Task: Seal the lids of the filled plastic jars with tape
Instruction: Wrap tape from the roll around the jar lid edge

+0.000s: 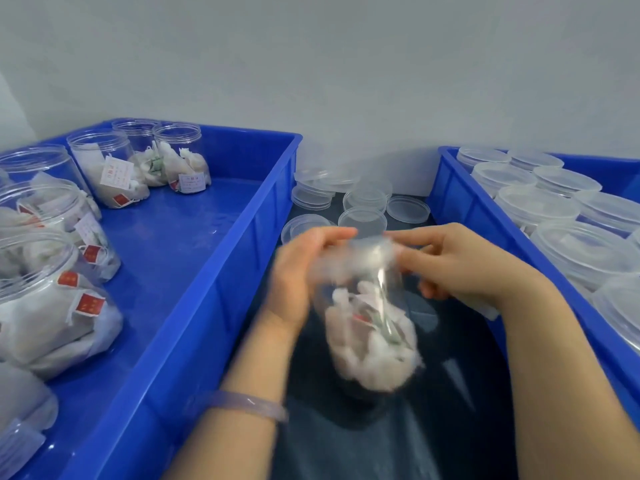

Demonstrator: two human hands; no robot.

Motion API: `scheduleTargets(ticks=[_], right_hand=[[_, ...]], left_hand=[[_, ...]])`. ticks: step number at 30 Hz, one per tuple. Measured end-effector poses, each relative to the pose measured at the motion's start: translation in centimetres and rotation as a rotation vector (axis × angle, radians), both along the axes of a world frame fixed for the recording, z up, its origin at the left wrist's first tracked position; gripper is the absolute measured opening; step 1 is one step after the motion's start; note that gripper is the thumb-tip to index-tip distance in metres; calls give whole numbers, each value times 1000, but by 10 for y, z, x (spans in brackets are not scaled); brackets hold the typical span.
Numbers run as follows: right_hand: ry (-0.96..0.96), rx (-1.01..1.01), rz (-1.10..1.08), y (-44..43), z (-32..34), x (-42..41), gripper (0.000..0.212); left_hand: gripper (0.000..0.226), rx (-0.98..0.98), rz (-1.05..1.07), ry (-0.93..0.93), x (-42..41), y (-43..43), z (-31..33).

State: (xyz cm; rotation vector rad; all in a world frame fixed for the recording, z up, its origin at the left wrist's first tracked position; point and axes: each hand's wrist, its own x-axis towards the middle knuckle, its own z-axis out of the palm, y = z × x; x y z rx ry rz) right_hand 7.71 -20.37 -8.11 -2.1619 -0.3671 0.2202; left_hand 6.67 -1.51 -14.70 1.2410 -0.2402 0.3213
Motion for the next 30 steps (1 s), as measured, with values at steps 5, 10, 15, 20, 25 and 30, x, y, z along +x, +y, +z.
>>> scheduleTargets(ticks=[5,10,15,20,25,30], right_hand=[[-26,139,70,15,-7,4,28],[-12,217,55,15,-10,8,25],[-81,210,-36,19,-8,11,24],[-138,145,-20,28,-6,6,32],[-135,4,77,13,9,-2,49],[-63,20,93,1,17,-7,59]], left_hand=[[40,-125,32,-10,5,-11,1],[47,-80,399,135,18,-5,-1],[68,-22,344,223,12,-9,7],[79,147,240,14,5,-14,6],[52,61,129,63,6,5,3],[98,122,-91,43,3,9,10]])
